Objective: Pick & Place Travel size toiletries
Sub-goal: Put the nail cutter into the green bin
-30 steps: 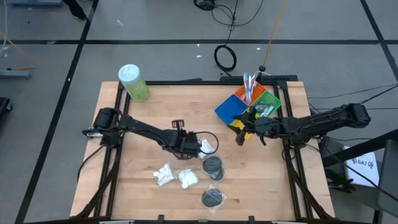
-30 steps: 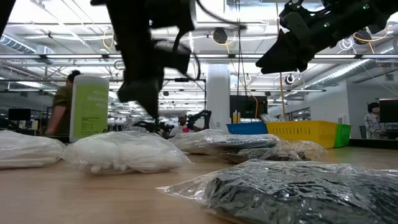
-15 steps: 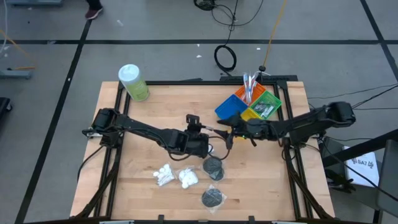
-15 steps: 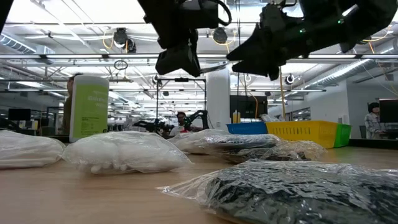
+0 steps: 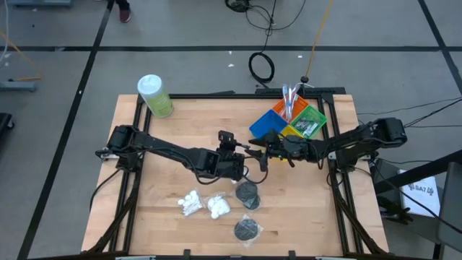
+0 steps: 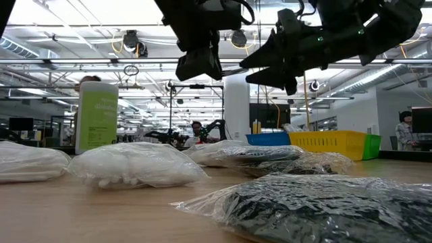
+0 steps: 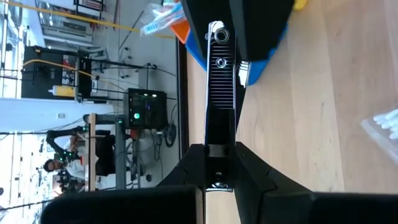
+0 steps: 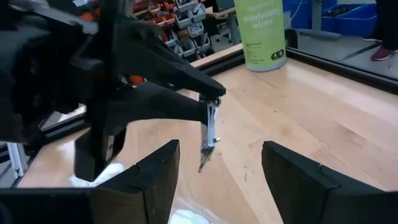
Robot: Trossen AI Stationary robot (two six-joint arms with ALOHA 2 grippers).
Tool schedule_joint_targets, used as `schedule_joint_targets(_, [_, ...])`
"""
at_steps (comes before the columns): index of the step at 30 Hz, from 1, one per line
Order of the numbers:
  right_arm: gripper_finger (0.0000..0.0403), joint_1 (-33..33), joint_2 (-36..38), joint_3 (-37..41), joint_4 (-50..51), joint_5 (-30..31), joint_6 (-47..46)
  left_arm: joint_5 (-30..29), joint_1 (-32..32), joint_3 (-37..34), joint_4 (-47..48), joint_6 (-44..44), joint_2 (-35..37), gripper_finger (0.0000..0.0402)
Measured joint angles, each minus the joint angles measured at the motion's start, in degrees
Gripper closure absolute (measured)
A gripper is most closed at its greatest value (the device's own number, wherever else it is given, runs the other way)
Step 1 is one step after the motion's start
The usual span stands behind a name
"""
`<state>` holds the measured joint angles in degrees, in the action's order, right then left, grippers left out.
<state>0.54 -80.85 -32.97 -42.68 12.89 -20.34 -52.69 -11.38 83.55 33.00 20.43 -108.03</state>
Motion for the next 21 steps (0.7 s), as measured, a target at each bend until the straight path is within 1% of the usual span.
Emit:
schedule_joint_targets(5, [0.0189,-0.6,0.0,0.0,-2.2,-4.3,0.0,0.1,0.0,0.0,-2.0,1.4,0.0,0.0371])
schedule_joint_targets(11, [0.0209,-0.6,0.0,0.0,-2.6,-4.2,0.1,0.7,-0.5,0.0,-3.3,1.8,0.1,0.0371])
schedule_joint_targets(16, [0.0246,-0.6,0.0,0.0,-2.6,-4.2,0.2,1.2,-0.9,0.0,-3.3,1.6,0.1,0.0371])
schedule_joint_targets(21, [0.0301,-0.6,0.0,0.0,-2.6,-4.2,0.6,1.2,-0.9,0.0,-3.3,1.3,0.1,0.0371])
